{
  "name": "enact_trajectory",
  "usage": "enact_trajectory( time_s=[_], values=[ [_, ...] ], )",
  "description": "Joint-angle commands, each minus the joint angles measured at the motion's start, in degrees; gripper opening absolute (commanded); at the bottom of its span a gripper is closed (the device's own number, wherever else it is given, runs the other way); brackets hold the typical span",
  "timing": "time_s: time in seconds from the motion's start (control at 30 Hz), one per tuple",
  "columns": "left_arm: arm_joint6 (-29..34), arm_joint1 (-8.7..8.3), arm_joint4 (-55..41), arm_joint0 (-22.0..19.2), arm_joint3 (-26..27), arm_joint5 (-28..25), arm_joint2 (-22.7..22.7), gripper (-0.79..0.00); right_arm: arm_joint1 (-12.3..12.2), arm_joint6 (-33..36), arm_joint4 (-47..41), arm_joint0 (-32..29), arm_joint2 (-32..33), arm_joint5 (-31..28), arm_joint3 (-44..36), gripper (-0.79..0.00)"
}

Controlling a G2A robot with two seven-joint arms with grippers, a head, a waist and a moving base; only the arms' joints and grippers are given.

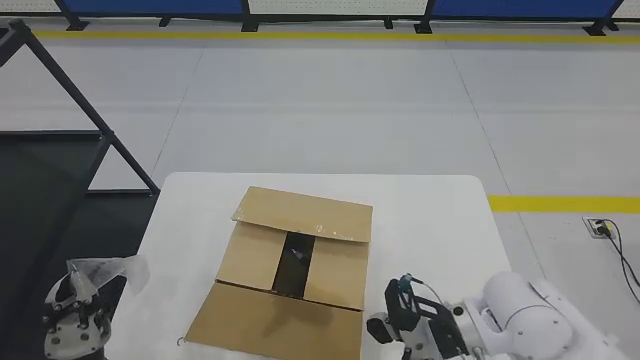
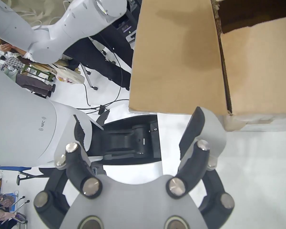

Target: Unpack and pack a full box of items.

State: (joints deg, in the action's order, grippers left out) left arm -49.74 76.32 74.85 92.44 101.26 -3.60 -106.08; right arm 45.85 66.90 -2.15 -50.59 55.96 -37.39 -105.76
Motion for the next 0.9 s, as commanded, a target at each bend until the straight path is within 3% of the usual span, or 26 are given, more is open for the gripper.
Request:
enact_trajectory(
  time_s=[0.0,0.23,0.5,0.73,0.87],
  values=[
    [-0.1,0.02,-0.1,0.2,0.1,0.0,0.0,-0.785,-0.2,1.2,0.3,0.3,-1.2,1.2,0.2,0.0],
    [0.4,0.1,0.8,-0.5,-0.2,0.0,1.0,-0.785,-0.3,0.5,-1.2,1.3,-7.7,0.5,1.9,0.0],
    [0.5,0.13,1.0,-0.6,-0.3,0.4,1.0,-0.785,3.6,-6.2,-1.7,7.1,-15.5,-3.2,6.3,0.0],
    [-0.3,0.21,-0.1,0.8,0.0,0.7,-0.3,-0.785,4.7,-14.0,-1.8,9.8,-12.8,-4.5,7.5,0.0],
    [-0.6,0.26,-0.5,1.3,0.3,0.7,-0.7,-0.785,4.7,-18.2,-1.9,10.4,-9.9,-1.0,8.1,0.0]
  ],
)
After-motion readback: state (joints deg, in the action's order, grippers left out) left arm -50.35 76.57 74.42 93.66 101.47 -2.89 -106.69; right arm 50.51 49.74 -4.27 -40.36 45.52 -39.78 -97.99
